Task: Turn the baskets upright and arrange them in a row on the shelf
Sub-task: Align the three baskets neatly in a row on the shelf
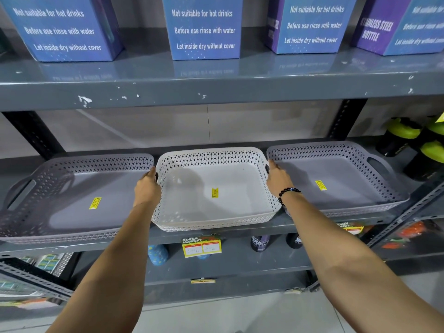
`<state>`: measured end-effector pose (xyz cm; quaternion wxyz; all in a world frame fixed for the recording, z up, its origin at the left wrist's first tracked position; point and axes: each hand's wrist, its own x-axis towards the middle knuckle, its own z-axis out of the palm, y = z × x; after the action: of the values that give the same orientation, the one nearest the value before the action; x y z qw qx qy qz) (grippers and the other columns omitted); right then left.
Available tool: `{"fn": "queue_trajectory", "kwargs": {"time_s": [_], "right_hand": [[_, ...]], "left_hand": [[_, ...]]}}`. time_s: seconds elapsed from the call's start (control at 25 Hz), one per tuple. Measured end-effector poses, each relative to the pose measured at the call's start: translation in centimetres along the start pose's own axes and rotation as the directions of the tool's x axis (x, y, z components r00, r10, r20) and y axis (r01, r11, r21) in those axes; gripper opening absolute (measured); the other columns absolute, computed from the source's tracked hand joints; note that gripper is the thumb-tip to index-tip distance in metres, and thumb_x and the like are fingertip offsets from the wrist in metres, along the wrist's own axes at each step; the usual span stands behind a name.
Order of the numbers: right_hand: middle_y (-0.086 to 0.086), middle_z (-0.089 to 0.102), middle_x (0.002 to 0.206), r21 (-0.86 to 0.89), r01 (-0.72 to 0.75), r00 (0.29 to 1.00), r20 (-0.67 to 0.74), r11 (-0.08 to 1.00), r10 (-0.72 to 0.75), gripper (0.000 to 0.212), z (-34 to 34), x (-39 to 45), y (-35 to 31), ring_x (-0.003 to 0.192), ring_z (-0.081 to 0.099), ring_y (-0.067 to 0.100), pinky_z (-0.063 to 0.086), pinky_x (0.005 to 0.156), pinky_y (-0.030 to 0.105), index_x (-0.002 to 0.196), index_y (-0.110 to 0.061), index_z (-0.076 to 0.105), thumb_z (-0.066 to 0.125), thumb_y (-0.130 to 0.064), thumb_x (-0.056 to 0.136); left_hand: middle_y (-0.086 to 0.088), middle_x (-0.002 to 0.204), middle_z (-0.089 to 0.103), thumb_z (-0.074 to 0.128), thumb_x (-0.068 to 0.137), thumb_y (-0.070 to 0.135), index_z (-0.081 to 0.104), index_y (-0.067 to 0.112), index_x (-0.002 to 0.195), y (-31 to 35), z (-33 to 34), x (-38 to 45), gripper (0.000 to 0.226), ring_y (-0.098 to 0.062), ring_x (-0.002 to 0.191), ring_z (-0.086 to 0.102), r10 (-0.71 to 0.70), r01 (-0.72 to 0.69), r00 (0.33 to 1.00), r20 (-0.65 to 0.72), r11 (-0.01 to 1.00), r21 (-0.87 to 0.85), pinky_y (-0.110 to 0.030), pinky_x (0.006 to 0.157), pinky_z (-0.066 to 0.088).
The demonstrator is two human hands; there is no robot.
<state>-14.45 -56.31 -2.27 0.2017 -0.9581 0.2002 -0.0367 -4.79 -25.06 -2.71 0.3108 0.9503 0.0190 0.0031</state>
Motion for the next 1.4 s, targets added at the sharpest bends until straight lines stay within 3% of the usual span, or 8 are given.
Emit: {"fn": "queue_trajectory", "kwargs": {"time_s": [0.24,0.52,0.84,1.24,1.4], "right_hand": [[0.03,0.06,0.118,-0.009,-0.001,1.0,-0.007,1.0,0.001,0.056,0.2,0.2,0.0,0.099,0.064,0.038,0.053,0.083,0.039,0.146,0.0,0.02,0.037,0.007,0.093],[0.029,0.062,0.113,-0.015,-0.002,1.0,0.0,1.0,0.002,0.057,0.1,0.3,-0.1,0.093,0.066,0.037,0.045,0.067,0.028,0.147,0.0,0.019,0.036,0.009,0.093],[0.03,0.06,0.118,-0.027,-0.007,1.0,-0.003,1.0,0.007,0.057,0.2,0.6,0.0,0.095,0.065,0.037,0.053,0.076,0.036,0.147,-0.001,0.02,0.036,0.008,0.093],[0.03,0.062,0.11,-0.05,-0.012,1.0,0.016,0.999,0.012,0.057,0.1,0.7,0.0,0.092,0.066,0.037,0.046,0.066,0.028,0.146,0.001,0.018,0.036,0.009,0.093],[0.029,0.062,0.112,-0.061,0.003,0.999,0.035,0.998,-0.001,0.054,0.0,1.1,0.3,0.09,0.065,0.035,0.053,0.071,0.034,0.147,0.0,0.018,0.036,0.002,0.095]], "left_hand": [[-0.025,0.136,0.052,0.028,0.094,-0.008,0.036,0.013,0.146,0.0,-0.1,0.1,0.055,-0.044,0.116,0.053,0.023,-0.023,1.0,0.002,0.999,0.024,-0.048,0.099,0.046],[-0.024,0.135,0.052,0.029,0.093,-0.01,0.035,0.01,0.146,0.0,-0.1,0.1,0.057,-0.043,0.117,0.052,0.036,-0.037,0.999,0.004,0.999,0.03,-0.046,0.098,0.045],[-0.022,0.138,0.051,0.03,0.094,-0.009,0.035,0.011,0.146,0.1,0.1,0.6,0.056,-0.042,0.12,0.05,0.027,-0.027,1.0,-0.005,0.999,0.033,-0.044,0.1,0.043],[-0.019,0.14,0.048,0.03,0.091,-0.012,0.027,0.015,0.149,0.0,0.3,0.8,0.064,-0.042,0.118,0.052,0.032,-0.034,0.999,0.025,0.995,0.094,-0.046,0.096,0.046],[-0.017,0.144,0.043,0.03,0.1,0.009,0.021,0.013,0.15,0.6,-0.1,0.1,0.051,-0.041,0.119,0.052,0.056,-0.057,0.998,0.011,0.986,0.159,-0.048,0.09,0.048]]}}
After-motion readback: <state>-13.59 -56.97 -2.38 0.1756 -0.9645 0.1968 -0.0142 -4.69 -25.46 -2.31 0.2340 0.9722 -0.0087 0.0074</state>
